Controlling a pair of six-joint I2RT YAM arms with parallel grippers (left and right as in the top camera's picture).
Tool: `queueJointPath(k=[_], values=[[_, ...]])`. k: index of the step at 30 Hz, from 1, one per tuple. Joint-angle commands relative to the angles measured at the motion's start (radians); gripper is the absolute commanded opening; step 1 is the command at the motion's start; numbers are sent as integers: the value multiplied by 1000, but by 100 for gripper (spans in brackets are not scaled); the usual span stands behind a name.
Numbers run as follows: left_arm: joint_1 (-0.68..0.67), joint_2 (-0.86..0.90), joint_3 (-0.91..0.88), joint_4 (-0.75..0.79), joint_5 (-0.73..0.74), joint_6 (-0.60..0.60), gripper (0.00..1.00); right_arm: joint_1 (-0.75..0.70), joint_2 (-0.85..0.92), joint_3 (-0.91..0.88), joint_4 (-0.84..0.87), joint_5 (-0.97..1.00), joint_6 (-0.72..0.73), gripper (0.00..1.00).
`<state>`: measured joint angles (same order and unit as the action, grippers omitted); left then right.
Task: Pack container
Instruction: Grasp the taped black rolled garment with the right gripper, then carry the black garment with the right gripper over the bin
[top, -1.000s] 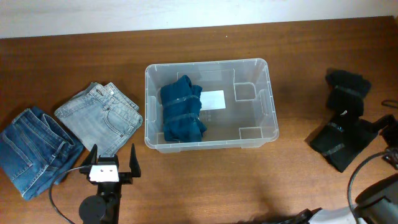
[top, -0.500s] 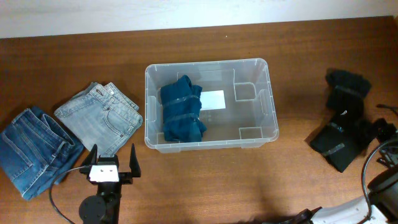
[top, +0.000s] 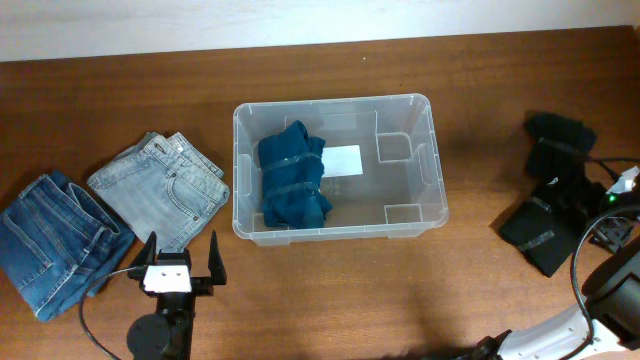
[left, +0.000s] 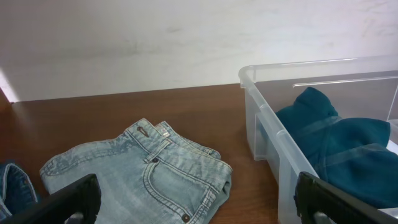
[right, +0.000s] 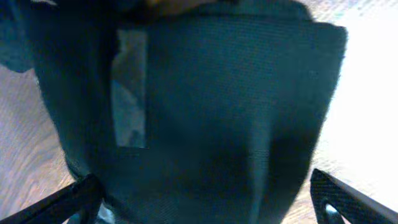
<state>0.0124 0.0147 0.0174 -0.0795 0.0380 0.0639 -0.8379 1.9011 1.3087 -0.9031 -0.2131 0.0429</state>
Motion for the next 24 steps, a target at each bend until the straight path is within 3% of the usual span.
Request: queueJointPath(k=[1, 14, 17, 20, 24], values=[[3, -8, -8, 1, 0, 9, 99, 0, 10, -20, 7, 41, 18, 98], [3, -8, -8, 1, 0, 9, 99, -1, 10, -155, 110, 12, 71, 100], [3, -8, -8, 1, 0, 9, 99, -1, 9, -155, 106, -16, 71, 83], [3, -8, -8, 1, 0, 9, 99, -1, 9, -152, 101, -30, 71, 60], [3, -8, -8, 1, 0, 9, 99, -1, 4, -127, 69, -42, 71, 43]])
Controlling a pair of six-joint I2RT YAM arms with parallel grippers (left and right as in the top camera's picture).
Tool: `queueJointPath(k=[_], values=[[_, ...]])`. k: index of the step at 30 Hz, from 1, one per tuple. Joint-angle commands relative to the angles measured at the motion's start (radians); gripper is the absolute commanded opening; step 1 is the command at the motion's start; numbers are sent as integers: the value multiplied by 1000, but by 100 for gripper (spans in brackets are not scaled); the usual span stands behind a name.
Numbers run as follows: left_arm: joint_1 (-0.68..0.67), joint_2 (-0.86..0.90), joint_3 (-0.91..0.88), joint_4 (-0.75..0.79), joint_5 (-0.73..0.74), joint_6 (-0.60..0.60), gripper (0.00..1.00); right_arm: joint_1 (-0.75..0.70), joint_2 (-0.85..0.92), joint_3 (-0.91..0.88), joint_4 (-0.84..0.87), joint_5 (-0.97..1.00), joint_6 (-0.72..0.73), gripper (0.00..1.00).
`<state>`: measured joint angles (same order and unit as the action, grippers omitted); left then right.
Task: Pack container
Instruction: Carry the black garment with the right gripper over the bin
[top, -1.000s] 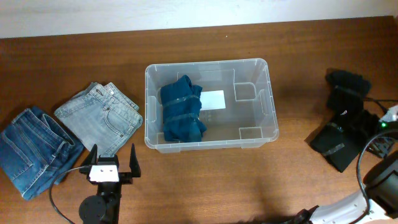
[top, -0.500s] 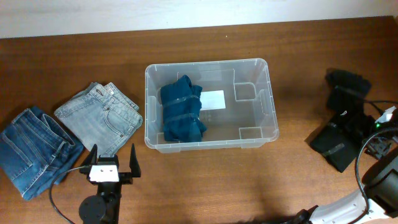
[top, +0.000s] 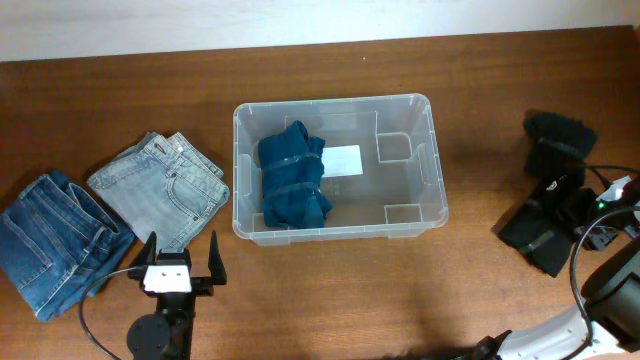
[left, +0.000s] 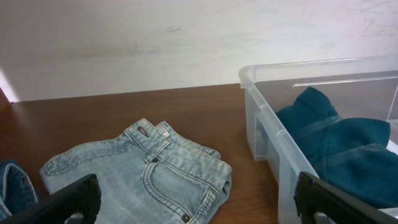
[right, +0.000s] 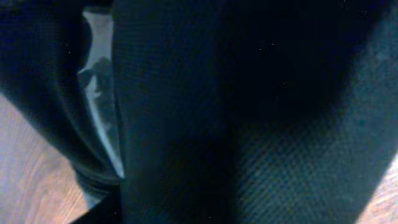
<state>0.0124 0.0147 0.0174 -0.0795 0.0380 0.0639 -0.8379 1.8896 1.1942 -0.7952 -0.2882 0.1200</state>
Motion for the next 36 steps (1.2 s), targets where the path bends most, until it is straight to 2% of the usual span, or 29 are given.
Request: queueJointPath(k=[1, 4, 12, 17, 20, 25, 28, 32, 36], values=[[3, -8, -8, 1, 0, 9, 99, -1, 11, -1, -48, 33, -6, 38], [3, -8, -8, 1, 0, 9, 99, -1, -32, 62, -97, 32, -7, 22], [3, -8, -8, 1, 0, 9, 100, 1, -198, 251, -273, -62, -8, 22], [3, -8, -8, 1, 0, 9, 99, 37, -339, 380, -390, -245, -11, 22], [3, -8, -8, 1, 0, 9, 99, 127, -424, 417, -404, -264, -10, 22], [3, -8, -8, 1, 0, 9, 99, 369, -508, 418, -380, -266, -6, 22], [3, -8, -8, 1, 0, 9, 100, 546, -505, 418, -348, -232, 40, 24], [3, -8, -8, 1, 0, 9, 99, 785, -460, 416, -274, -89, 145, 24], [3, -8, -8, 1, 0, 9, 99, 975, -379, 416, -178, -3, 178, 24]])
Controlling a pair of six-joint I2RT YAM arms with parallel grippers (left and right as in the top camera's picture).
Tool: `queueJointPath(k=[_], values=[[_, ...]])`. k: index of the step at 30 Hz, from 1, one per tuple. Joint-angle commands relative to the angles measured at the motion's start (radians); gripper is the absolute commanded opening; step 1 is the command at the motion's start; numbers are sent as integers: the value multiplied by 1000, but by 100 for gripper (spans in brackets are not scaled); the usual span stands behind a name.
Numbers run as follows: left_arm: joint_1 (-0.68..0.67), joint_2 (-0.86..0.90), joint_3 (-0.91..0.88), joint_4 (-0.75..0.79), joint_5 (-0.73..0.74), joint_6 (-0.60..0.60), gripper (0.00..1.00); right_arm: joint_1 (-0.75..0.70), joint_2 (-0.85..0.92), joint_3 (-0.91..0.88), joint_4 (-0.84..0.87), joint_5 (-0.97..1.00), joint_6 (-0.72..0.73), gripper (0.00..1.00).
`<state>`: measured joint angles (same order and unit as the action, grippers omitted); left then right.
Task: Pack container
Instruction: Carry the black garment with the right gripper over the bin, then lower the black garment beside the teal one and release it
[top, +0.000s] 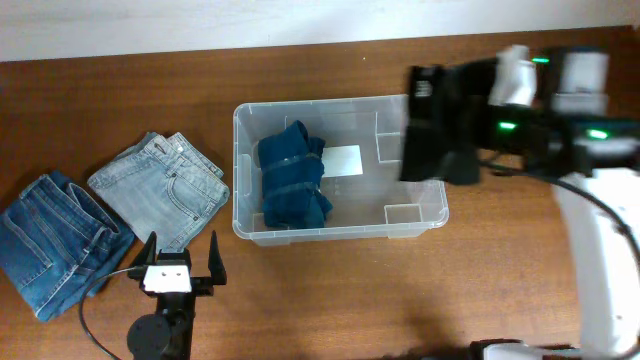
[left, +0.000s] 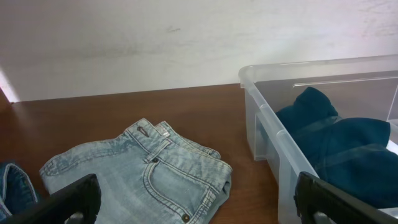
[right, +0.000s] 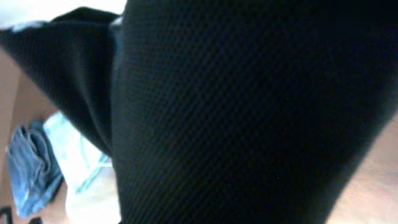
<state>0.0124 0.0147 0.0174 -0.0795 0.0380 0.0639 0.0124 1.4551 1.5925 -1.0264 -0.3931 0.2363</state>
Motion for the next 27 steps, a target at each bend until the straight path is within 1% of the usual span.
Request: queueJointPath(k=[1, 5, 7, 11, 17, 21, 27], values=[[3, -8, -8, 1, 0, 9, 99, 166, 82, 18, 78, 119, 62, 25], [3, -8, -8, 1, 0, 9, 99, 266, 185, 18, 123, 192, 66, 27], [3, -8, -8, 1, 0, 9, 99, 295, 245, 18, 132, 245, 95, 28], [3, -8, -8, 1, 0, 9, 99, 325, 378, 18, 164, 246, 95, 29], [3, -8, -8, 1, 0, 9, 99, 341, 507, 18, 172, 243, 95, 28], [3, -8, -8, 1, 0, 9, 99, 342, 542, 18, 175, 214, 107, 29], [3, -8, -8, 1, 0, 9, 100, 342, 543, 18, 174, 147, 181, 28]])
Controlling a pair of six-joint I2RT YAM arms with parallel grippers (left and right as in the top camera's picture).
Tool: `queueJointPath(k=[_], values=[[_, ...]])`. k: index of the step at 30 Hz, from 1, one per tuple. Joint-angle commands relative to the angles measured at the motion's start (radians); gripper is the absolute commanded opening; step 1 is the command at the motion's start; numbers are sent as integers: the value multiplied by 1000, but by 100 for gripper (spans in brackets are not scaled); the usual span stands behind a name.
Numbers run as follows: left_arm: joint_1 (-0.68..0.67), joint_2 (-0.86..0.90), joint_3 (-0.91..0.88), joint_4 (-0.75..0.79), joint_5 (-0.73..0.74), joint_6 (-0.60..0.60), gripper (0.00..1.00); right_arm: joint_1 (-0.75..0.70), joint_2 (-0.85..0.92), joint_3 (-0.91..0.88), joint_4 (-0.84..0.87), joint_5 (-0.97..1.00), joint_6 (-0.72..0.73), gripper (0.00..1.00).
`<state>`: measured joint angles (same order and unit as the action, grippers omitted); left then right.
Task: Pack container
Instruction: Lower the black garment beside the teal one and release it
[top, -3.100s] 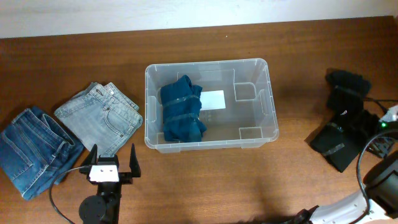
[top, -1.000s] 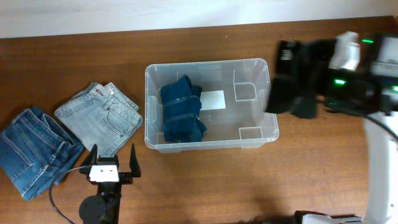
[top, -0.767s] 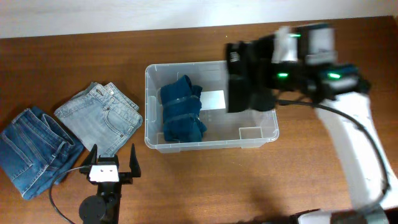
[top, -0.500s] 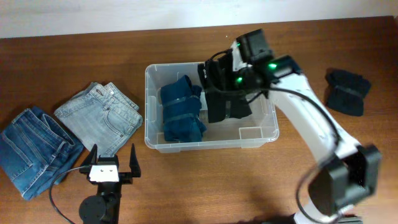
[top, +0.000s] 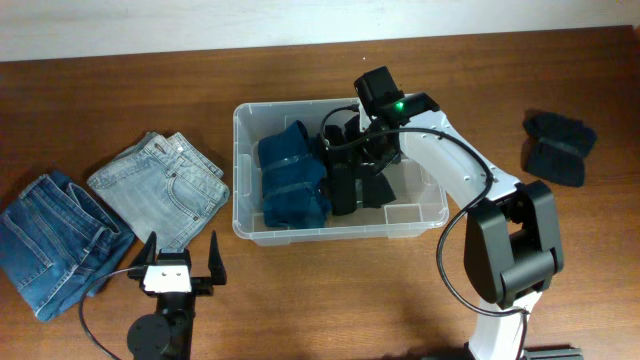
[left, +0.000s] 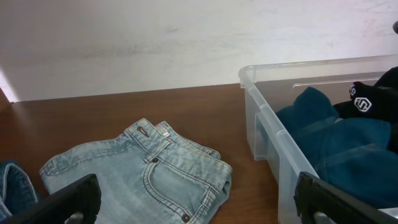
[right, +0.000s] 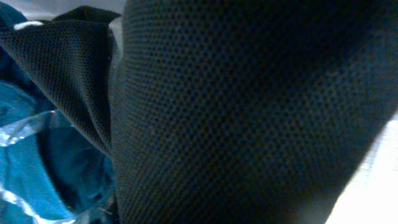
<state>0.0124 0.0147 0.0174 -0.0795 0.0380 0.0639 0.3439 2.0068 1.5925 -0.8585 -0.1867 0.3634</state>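
The clear plastic container (top: 437, 186) stands mid-table with a folded teal garment (top: 292, 175) in its left half. My right gripper (top: 360, 152) reaches into the box, shut on a black garment (top: 347, 185) that hangs beside the teal one. Its fingers are hidden, since black mesh (right: 249, 112) fills the right wrist view. The left wrist view shows the black garment (left: 373, 102) with a white logo above the teal garment (left: 336, 146). My left gripper (top: 180, 262) rests open near the front edge, close to the light jeans (top: 160, 188).
Dark blue jeans (top: 52, 240) lie at the far left beside the light jeans (left: 143, 174). A second black garment (top: 557, 148) lies at the right of the table. The container (left: 267, 134) has small moulded compartments on its right side.
My right gripper with the black garment was above the container's right end; now it is lower, inside the box, with the garment next to the teal one. The left arm is unchanged.
My right gripper was at the far right over the black garments, the fabric close under its camera. Then it pressed onto one of them. Later it held that garment high over the container's right end. Now the garment hangs inside the box.
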Motion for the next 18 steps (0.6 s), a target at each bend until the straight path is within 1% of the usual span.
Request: queueJointPath(k=[1, 3, 8, 13, 15, 16, 17, 18], values=[[3, -8, -8, 1, 0, 9, 99, 10, -8, 18, 1, -71, 74, 29], [3, -8, -8, 1, 0, 9, 100, 10, -8, 18, -9, -88, 121, 28], [3, -8, -8, 1, 0, 9, 99, 10, -8, 18, -10, -132, 163, 29], [3, -8, -8, 1, 0, 9, 99, 10, -8, 18, -16, -146, 169, 30], [3, -8, -8, 1, 0, 9, 99, 10, -8, 18, -19, -146, 169, 36], [3, -8, -8, 1, 0, 9, 99, 10, -8, 18, -19, -144, 169, 41], [3, -8, -8, 1, 0, 9, 99, 10, -8, 18, -19, -143, 165, 48], [3, -8, -8, 1, 0, 9, 99, 10, -8, 18, -19, -143, 154, 53]])
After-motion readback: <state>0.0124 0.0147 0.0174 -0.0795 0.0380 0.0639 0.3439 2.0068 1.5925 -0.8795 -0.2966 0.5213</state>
